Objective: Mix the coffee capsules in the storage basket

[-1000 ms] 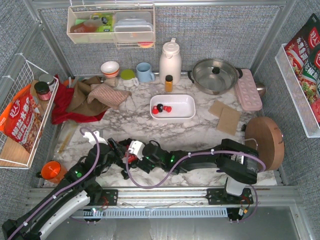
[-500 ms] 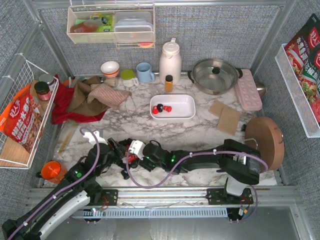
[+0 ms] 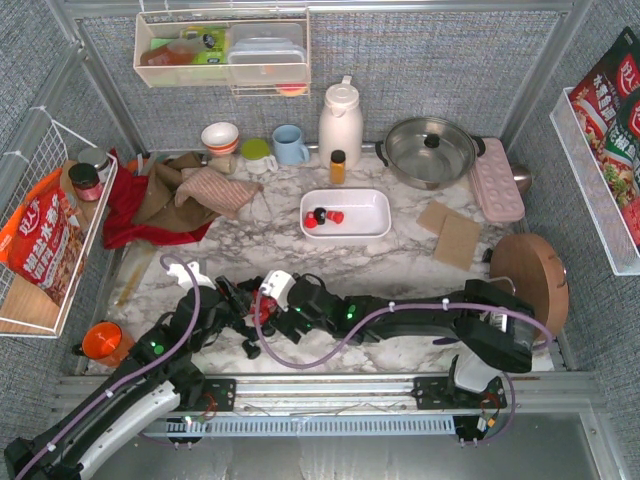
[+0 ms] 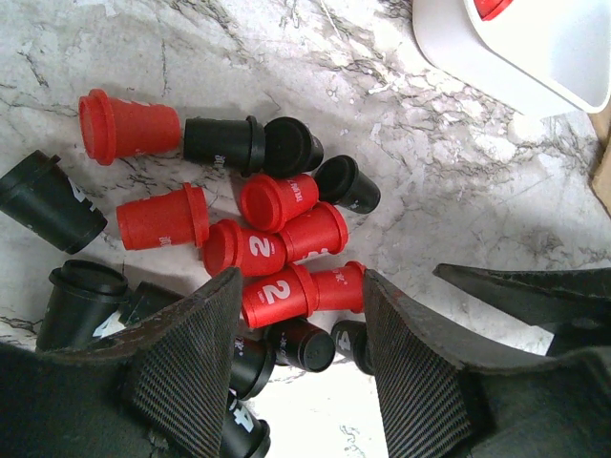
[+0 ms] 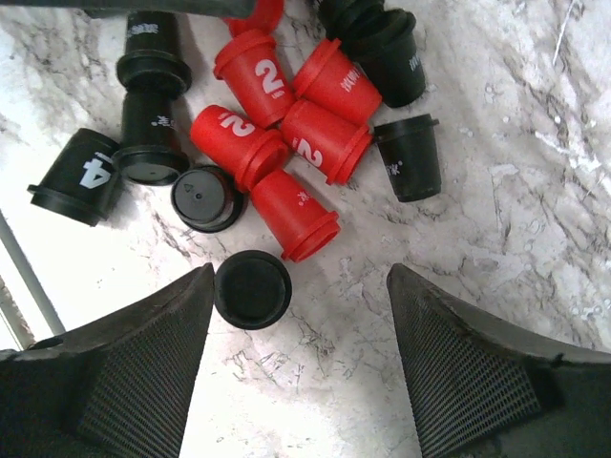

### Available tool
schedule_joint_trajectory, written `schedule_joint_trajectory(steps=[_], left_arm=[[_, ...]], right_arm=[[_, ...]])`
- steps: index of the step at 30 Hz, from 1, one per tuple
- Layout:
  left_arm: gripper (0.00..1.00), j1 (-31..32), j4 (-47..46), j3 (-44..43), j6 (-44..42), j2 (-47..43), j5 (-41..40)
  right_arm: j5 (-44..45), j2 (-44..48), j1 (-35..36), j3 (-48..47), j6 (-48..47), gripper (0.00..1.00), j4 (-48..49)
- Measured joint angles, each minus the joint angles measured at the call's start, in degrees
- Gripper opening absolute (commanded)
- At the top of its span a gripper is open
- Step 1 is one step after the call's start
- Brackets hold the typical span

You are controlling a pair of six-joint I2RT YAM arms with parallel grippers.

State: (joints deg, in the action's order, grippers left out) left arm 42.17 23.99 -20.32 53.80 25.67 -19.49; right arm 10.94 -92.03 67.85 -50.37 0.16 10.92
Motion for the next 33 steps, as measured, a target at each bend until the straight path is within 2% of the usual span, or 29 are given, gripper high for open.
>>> schedule_joint_trajectory(steps=[9, 29, 33], left_arm=[[0.62, 0.0, -0.3, 0.0, -0.5, 0.2, 0.0], [0.62, 0.0, -0.8, 0.0, -0.9, 0.3, 0.0], [0.62, 0.0, -0.8, 0.0, -0.9, 0.1, 0.0]], right_arm=[[1.2, -4.2, -0.3, -1.6, 7.2, 0.76, -1.5], [2.1, -7.6, -0.3, -2.8, 12.7, 0.59, -3.4], [2.5, -7.3, -0.3, -2.8, 12.5, 0.50, -3.4]])
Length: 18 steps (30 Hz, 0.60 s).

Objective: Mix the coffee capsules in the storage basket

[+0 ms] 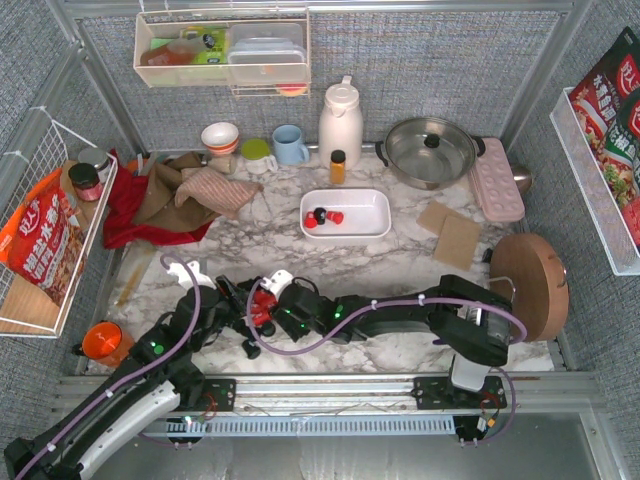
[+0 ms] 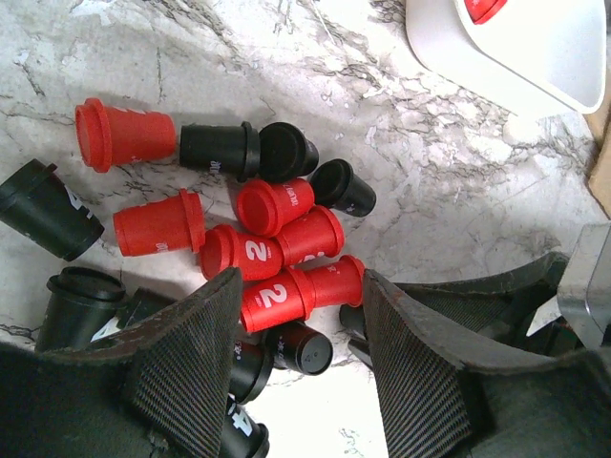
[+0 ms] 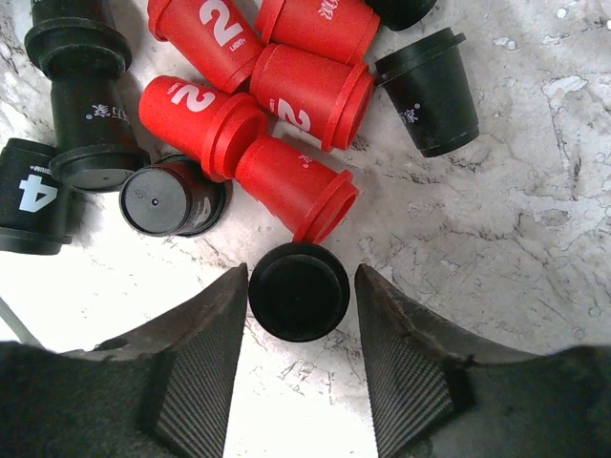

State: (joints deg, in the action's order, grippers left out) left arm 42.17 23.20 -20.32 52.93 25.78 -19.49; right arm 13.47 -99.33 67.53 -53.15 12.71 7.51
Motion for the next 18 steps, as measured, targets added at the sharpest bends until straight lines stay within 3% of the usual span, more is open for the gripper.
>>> schedule_joint_trajectory(steps=[10, 18], left_arm=[[0.62, 0.0, 0.0, 0.2, 0.0, -0.2, 0.0], [0.62, 0.0, -0.1, 0.2, 0.0, -0.2, 0.0]], right_arm=[[0.6, 2.1, 0.0, 0.4, -1.2, 0.37, -0.5], [1.3, 8.0, -3.1, 0.6, -2.8, 0.37, -2.3]])
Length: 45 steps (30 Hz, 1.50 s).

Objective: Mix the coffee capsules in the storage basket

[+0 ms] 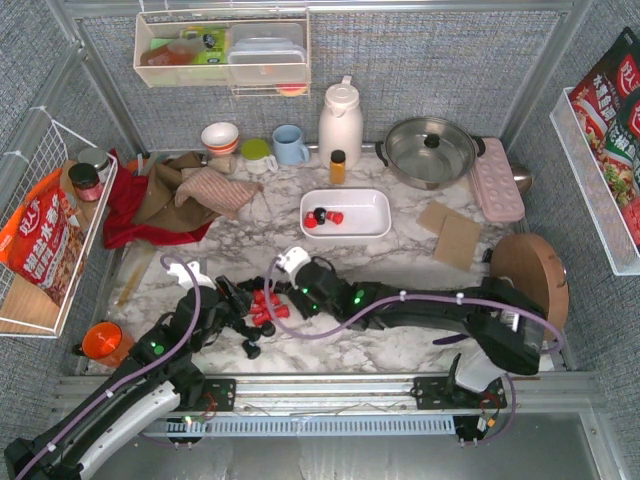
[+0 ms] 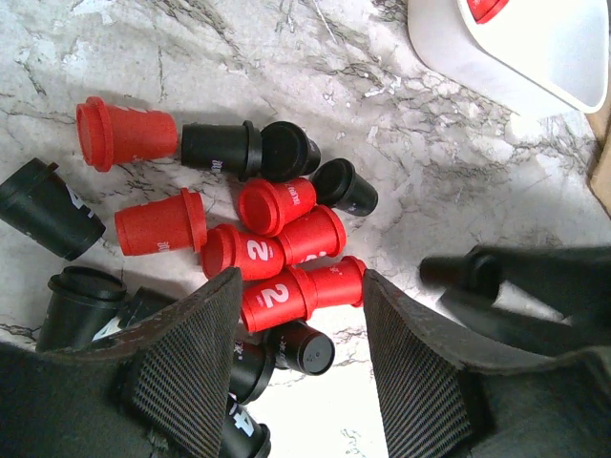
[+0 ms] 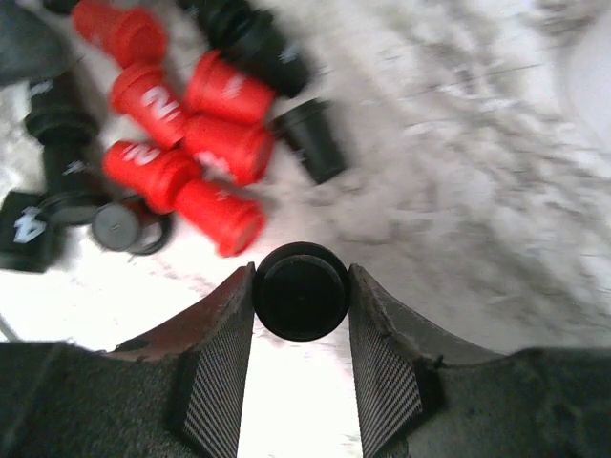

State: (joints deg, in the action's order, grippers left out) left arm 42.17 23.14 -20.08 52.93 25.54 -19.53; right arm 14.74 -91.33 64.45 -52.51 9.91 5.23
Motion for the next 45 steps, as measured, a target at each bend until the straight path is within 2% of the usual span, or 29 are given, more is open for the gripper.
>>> schedule_joint_trajectory(steps=[7, 11, 17, 19, 21, 24, 30, 37, 45], left_arm=[[0.62, 0.0, -0.4, 0.3, 0.0, 0.2, 0.0], [0.62, 0.0, -0.4, 0.3, 0.0, 0.5, 0.0], [0.62, 0.0, -0.4, 0.3, 0.0, 0.5, 0.1], [0.62, 0.0, -0.3, 0.3, 0.1, 0.7, 0.2], [0.62, 0.0, -0.3, 0.0, 0.5, 0.8, 0.6], [0.62, 0.0, -0.3, -0.3, 1.2, 1.2, 1.5], [0.57, 0.0, 1.3, -1.9, 2.6, 4.8, 3.3], [0.53, 0.7, 4.9, -7.5, 3.9, 14.6, 5.9], [0.53, 5.2, 6.2, -11.2, 4.5, 24.5, 5.9]], right_arm=[[2.4, 7.1, -12.9, -0.3, -3.9, 0.38, 0.6], [3.2, 5.2, -22.2, -3.1, -5.4, 0.39, 4.3], [2.4, -3.9, -31.3, -11.5, -5.2, 0.51, 6.3], [2.0, -7.1, -32.8, -13.8, -4.8, 0.61, 6.3], [1.6, -9.2, -33.5, -15.5, -4.3, 0.71, 6.1], [1.2, -10.3, -33.7, -17.3, -3.8, 0.78, 4.4], [-0.4, -5.5, -33.7, -14.2, -3.3, 0.78, 1.7], [-2.7, 9.8, -31.9, -2.6, -1.5, 0.78, -1.2], [-3.7, 23.1, -30.2, 7.4, -0.9, 0.79, -3.6]])
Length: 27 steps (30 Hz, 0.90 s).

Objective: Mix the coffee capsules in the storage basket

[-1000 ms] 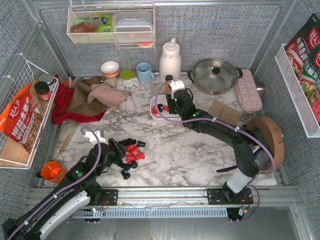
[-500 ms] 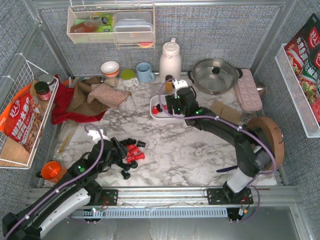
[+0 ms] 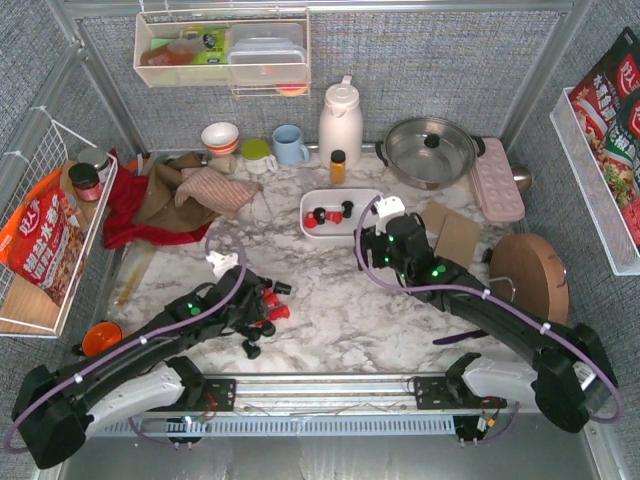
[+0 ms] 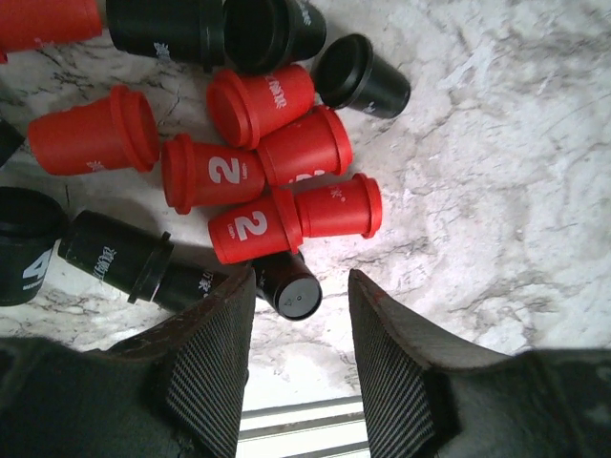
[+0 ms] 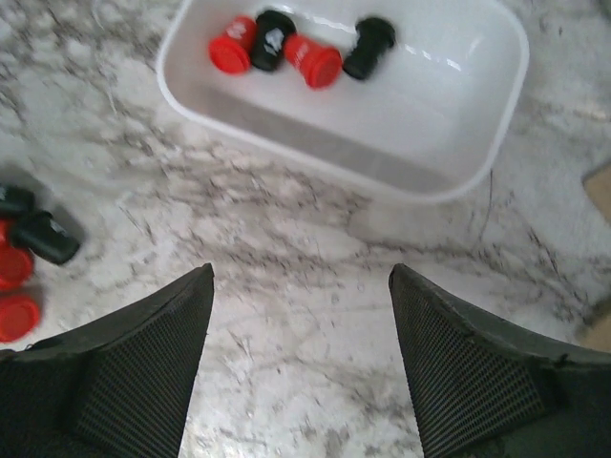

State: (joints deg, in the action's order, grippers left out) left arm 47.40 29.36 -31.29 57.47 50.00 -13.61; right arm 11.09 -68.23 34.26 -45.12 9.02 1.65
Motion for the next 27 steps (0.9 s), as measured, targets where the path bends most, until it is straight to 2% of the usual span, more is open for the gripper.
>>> schedule_joint_trajectory(steps=[6, 17, 27], left_arm=[[0.54, 3.5, 3.1, -2.7, 1.6, 6.5, -2.2], [0.55, 8.9, 5.5, -7.7, 3.5, 16.8, -4.9], [0.48, 10.8, 9.8, -10.8, 4.3, 23.9, -7.4]], right_arm=[[0.7, 2.6, -0.1, 5.4, 0.7, 0.80, -0.5], [-0.5, 1.9, -0.1, 5.6, 1.5, 0.82, 0.1], [-0.7, 2.1, -0.1, 5.8, 1.6, 0.82, 0.3]])
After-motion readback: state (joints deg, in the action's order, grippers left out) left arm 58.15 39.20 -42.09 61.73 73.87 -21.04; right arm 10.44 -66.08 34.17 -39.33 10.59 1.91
